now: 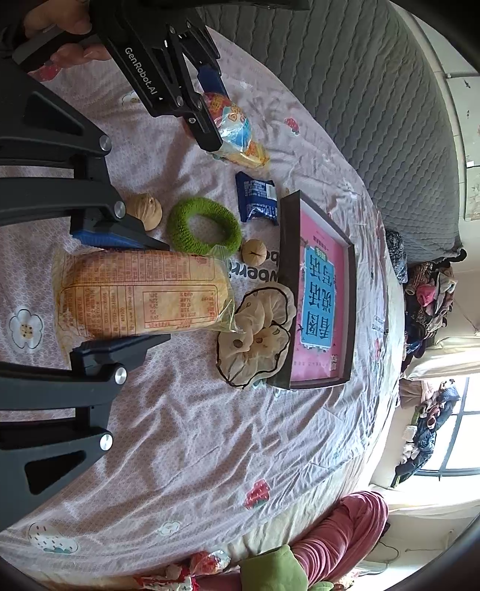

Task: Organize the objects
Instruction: 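Lift the candy bag with the left tool while the right tool lifts the bread loaf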

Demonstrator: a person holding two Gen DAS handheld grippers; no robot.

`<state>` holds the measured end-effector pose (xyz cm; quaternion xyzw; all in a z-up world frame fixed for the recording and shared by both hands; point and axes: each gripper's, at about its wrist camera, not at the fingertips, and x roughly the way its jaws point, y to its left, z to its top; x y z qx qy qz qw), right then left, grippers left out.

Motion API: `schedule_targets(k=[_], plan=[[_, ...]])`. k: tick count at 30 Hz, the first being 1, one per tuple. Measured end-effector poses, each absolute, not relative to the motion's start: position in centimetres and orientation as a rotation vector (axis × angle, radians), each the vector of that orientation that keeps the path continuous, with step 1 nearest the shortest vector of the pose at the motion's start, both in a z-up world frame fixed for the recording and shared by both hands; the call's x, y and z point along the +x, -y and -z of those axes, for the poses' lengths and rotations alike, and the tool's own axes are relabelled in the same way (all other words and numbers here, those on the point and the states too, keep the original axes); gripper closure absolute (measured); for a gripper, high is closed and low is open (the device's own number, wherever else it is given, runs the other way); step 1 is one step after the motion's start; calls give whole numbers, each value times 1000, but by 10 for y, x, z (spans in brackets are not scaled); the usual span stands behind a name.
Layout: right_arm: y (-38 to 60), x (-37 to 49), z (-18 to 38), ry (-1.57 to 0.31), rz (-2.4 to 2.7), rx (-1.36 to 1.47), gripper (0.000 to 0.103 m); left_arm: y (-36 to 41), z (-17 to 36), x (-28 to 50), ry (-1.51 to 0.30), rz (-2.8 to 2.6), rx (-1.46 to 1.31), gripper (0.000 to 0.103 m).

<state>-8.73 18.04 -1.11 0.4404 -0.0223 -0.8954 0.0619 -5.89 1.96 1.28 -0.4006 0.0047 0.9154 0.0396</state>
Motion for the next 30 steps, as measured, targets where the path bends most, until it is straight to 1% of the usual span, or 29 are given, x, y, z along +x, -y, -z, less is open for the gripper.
schedule_targets(k=[15, 30], plan=[[-180, -78, -9, 85, 2738, 1285, 64, -23, -30, -50, -35, -2818, -1203, 47], [-181, -87, -32, 104, 2759, 1222, 64, -23, -44, -60, -32, -2836, -1183, 47]])
